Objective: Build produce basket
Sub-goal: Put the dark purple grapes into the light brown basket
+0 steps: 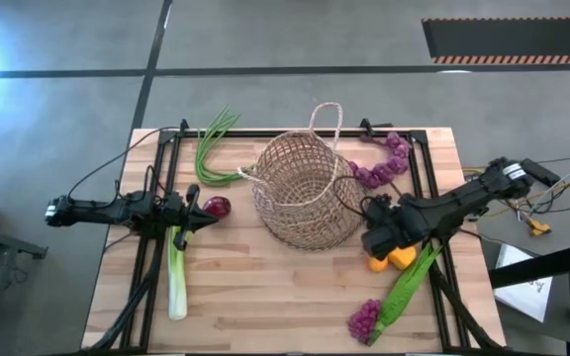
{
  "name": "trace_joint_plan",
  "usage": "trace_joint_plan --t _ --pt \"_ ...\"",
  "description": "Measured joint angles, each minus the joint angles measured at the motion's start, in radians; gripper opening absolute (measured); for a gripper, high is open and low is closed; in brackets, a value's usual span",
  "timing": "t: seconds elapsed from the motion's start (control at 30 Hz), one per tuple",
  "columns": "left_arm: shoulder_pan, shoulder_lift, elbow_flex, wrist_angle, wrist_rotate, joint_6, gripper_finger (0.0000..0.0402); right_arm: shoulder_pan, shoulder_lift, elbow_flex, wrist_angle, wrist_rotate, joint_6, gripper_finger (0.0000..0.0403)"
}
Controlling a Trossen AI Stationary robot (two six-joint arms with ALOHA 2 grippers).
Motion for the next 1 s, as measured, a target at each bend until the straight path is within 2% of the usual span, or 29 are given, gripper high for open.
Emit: trace_joint_plan --t 0.17,0.33,0.83,1.0 --pt "0.0 0.0 0.0 0.0 0.0 0.0 0.0 -0.028 -0.002 -0.138 0.128 0.026 -0.032 0.0146" --pt "0.0 0.0 0.0 0.0 0.0 0.0 0.0 -0.049 0.03 -0.217 0.198 0.074 -0.023 0.013" --pt "0.0 0.0 0.0 0.0 0.0 0.0 0.0 -0.059 0.134 -0.244 0.287 0.138 -0.043 0.0077" --pt "0.0 0.0 0.0 0.0 0.0 0.0 0.0 -0.059 0.134 -0.244 0.317 0.152 -0.068 0.0053"
